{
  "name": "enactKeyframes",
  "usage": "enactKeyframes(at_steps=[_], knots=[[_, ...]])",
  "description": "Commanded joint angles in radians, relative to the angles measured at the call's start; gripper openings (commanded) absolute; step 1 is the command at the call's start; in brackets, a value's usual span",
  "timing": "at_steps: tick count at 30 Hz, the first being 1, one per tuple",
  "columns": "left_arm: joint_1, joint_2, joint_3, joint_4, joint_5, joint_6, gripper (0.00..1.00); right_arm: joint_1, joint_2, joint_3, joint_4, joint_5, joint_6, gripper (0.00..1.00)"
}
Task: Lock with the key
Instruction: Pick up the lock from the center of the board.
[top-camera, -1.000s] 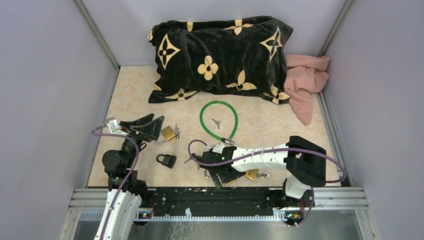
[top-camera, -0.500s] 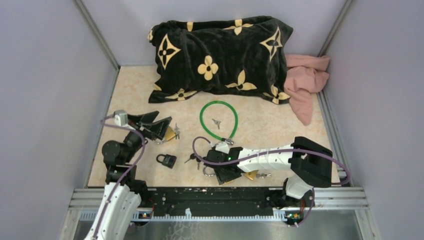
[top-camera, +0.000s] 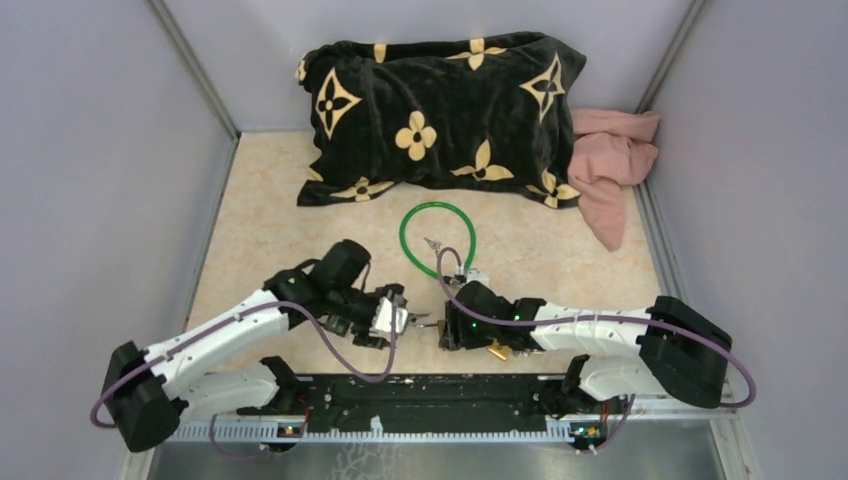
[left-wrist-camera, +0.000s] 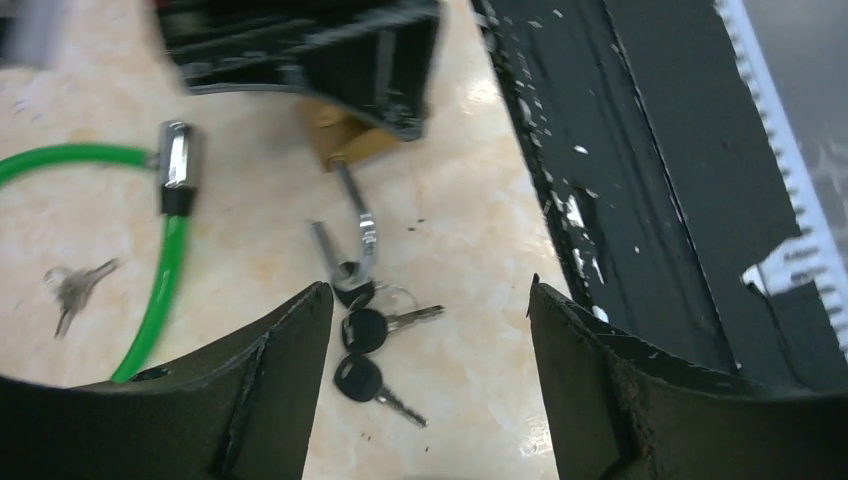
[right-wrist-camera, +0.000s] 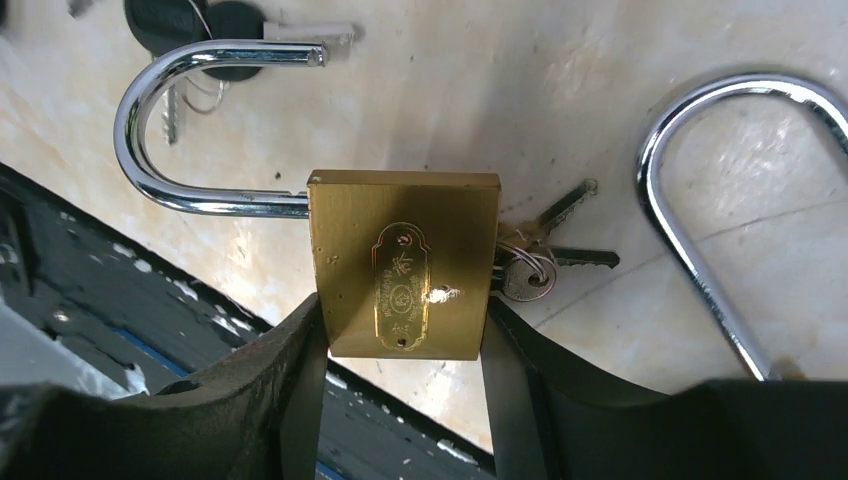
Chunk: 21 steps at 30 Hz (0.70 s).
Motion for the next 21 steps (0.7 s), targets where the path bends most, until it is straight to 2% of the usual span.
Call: enactKeyframes(at_steps=[1,4,7,10,14,17,21], knots=[[-0.106,0.042,-0.063,0.090,-0.086,0.194,0.78,-0.055,-0.048,-0.060,0.153,-0.040,-0.029,0.00],[-0.125,0.136,-0.100,0.259,-0.103,0.124,0.79,-0.075,-0.067,-0.082,0.154,-0.051,-0.031,0.00],[-0.126,0.271,-0.041,0.294,-0.130,0.016,0.82,-0.080,-0.079,-0.102,0.163,-0.058,-0.030,0.00],[-0.126,0.387,0.010,0.340,-0.223,-0.104,0.80,-0.086,-0.086,-0.106,0.174,-0.067,-0.037,0.00],[-0.126,0.381,-0.059,0.416,-0.226,-0.067,0.76,-0.096,-0.114,-0.108,0.169,-0.067,-0.040,0.00],[-0.126,0.399,-0.049,0.436,-0.215,-0.114,0.63,-0.100,-0.132,-0.109,0.179,-0.067,-0.042,0.00],[-0.126,0.394,-0.037,0.450,-0.171,-0.166,0.39,-0.105,-0.126,-0.093,0.162,-0.067,-0.058,0.00]])
